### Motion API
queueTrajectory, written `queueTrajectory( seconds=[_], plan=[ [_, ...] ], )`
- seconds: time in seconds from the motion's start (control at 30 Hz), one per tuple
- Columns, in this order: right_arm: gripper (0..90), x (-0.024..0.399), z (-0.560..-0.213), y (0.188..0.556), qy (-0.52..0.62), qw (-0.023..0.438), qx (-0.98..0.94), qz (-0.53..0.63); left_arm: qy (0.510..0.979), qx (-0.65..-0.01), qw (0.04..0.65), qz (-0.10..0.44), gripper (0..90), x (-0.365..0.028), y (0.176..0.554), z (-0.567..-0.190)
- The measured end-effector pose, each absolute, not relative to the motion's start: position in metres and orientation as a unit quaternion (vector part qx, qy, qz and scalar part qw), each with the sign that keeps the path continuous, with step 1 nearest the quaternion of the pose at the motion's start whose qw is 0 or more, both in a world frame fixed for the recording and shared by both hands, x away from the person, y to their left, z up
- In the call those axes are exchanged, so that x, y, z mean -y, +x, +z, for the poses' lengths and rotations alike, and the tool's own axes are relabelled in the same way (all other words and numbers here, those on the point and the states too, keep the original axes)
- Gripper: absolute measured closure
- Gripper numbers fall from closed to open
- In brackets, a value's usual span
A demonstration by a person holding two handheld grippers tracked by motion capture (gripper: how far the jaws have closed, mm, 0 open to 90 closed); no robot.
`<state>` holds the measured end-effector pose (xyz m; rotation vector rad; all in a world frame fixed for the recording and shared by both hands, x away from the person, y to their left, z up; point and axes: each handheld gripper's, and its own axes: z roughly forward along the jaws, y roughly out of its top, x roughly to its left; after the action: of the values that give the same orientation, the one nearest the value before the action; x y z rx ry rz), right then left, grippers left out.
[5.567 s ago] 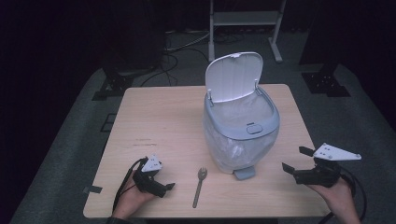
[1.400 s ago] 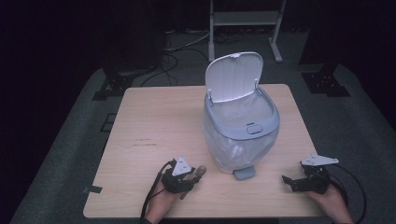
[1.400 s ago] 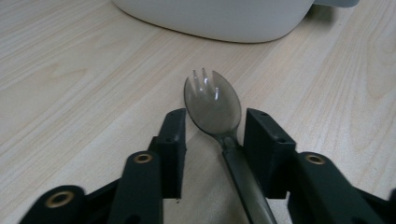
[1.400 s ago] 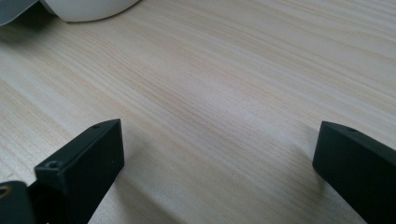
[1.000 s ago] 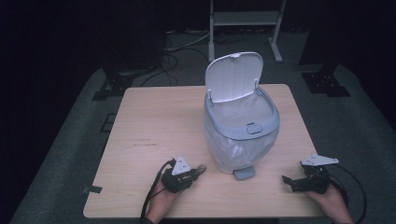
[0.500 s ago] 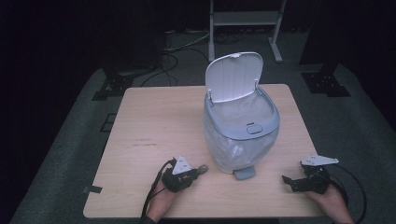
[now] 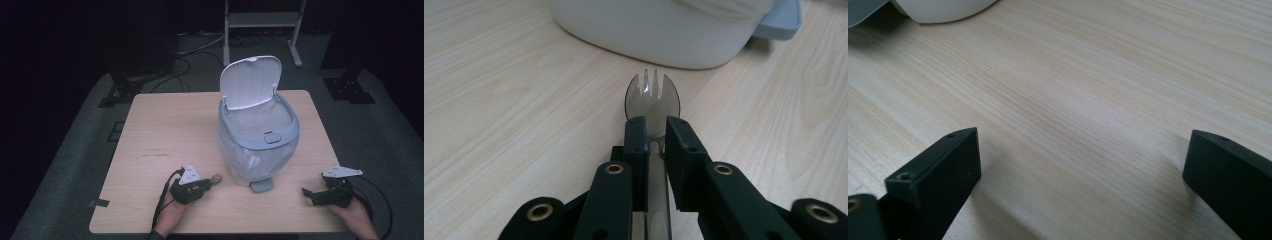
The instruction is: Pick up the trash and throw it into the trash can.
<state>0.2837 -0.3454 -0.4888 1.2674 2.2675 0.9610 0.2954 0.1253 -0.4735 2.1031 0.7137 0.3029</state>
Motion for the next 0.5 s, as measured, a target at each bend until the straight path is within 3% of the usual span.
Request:
queueTrajectory(
  seconds=[0.5],
  plan=[
    [0.9, 0.345, -0.489, 0.284, 0.45, 0.185, -0.805, 0.341, 0.824, -0.267, 0.492, 0.091, 79.6, -0.141, 0.297, -0.451]
  ],
)
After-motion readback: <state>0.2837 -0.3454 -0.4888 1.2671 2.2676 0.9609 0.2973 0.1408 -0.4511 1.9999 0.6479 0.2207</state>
